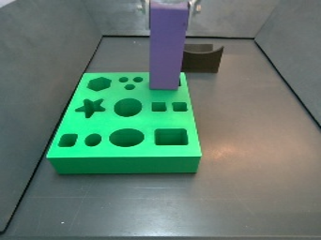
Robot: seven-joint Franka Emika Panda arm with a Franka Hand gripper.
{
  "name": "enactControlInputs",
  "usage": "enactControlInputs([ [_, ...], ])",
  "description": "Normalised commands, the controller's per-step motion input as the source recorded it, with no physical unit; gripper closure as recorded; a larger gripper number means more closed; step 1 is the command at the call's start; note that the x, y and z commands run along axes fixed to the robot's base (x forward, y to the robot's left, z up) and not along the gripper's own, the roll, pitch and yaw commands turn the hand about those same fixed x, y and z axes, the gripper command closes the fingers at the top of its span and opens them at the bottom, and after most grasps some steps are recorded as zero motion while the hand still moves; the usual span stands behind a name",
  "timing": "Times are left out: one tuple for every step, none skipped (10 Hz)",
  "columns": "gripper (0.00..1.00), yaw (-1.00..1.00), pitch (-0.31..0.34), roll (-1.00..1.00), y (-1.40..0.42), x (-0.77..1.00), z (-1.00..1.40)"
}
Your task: Insert the arch object.
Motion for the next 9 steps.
enactControlInputs([
  [1.0,0.05,0.0,0.02,0.04,0.12,-0.33],
  [1.0,0.0,0.0,0.0,0.13,0.0,-0.28],
  [1.0,0.0,0.0,0.0,0.21,-0.13,-0.23],
  [1.0,0.01,0.0,0.0,0.21,0.0,-0.23],
  [1.0,0.0,0.009,0.07,0.17,0.09,-0.22],
  [1.0,-0.02,0.0,0.04,0.13,0.02,-0.25],
  [1.0,-0.03,0.0,0.0,0.06,0.12,-0.29],
  [1.0,-0.08,0.0,0.0,0.02,0.21,-0.25],
  [1.0,-0.13,0.0,0.0,0.01,0.14,-0.31],
])
